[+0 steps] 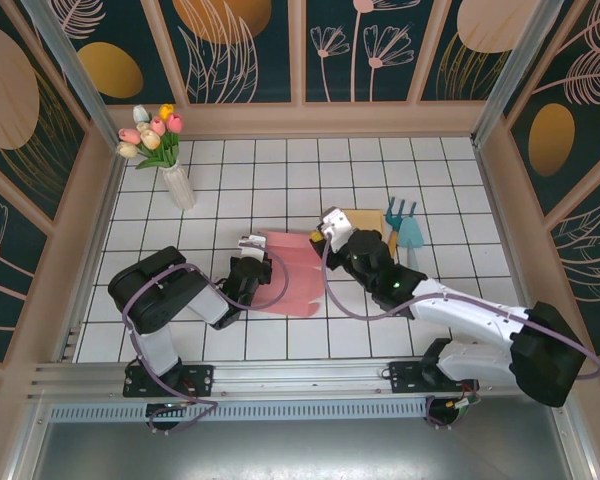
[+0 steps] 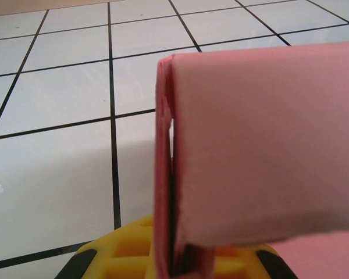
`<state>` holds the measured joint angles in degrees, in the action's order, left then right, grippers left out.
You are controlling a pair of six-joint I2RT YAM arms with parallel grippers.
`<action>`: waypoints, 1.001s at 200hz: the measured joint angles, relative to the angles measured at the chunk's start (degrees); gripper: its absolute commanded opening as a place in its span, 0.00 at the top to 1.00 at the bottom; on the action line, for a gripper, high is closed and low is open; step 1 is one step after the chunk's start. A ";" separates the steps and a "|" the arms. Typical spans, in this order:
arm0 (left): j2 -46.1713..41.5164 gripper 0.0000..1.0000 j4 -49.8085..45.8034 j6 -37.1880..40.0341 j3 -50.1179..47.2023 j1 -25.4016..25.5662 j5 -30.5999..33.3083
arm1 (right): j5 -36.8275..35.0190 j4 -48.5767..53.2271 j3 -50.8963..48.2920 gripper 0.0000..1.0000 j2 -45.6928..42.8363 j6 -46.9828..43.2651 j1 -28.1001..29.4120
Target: Fold the paper box
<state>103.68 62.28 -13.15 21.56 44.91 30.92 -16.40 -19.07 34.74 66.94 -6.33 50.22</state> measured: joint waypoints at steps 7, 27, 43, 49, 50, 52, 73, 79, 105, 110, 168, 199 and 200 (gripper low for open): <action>0.00 1.00 0.04 -0.22 0.00 -0.02 0.00 | 0.15 0.09 0.00 0.54 1.03 4.85 -0.72; 0.00 1.00 -0.07 -1.55 -0.02 -0.02 0.00 | 1.73 0.48 0.00 0.54 4.11 14.82 -2.23; -0.02 1.00 -0.17 -2.84 -0.02 -0.02 0.00 | 2.82 0.59 0.02 0.53 5.99 20.85 -2.51; -0.02 1.00 -0.24 -3.39 0.00 -0.02 0.00 | 3.10 0.59 0.02 0.52 6.45 22.53 -2.51; -0.02 1.00 -0.24 -3.50 -0.02 -0.02 0.00 | 3.21 0.59 0.02 0.52 6.56 22.95 -2.54; -0.02 1.00 -0.26 -3.58 -0.02 0.00 0.00 | 3.30 0.59 0.02 0.51 6.67 23.32 -2.54; -0.09 1.00 -0.39 -5.27 -0.02 -0.02 -0.11 | 4.39 0.59 0.57 0.50 8.13 27.43 -2.84; -0.20 1.00 -0.57 -5.73 -0.02 -0.02 -0.24 | 4.57 0.55 0.81 0.49 8.55 28.30 -3.02; -0.79 1.00 -1.70 -7.39 0.02 0.17 -0.39 | 6.36 -0.55 0.94 0.49 9.77 31.63 -3.98; -0.92 1.00 -2.16 -7.63 0.15 0.26 -0.26 | 6.88 -0.92 0.94 0.49 10.01 32.26 -4.11; -1.64 1.00 -6.36 -11.10 1.68 2.16 1.70 | 11.41 -3.15 1.01 0.49 14.93 36.39 -4.11; -2.80 1.00 -8.92 -13.03 1.70 2.95 3.52 | 13.53 -6.58 0.74 0.48 15.28 38.64 -3.63; -2.82 1.00 -8.96 -13.09 1.70 2.97 3.56 | 13.55 -6.86 0.68 0.48 15.26 38.69 -3.61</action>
<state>100.86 53.32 -26.24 23.27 47.88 34.48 -2.85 -25.93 35.42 82.19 32.36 46.61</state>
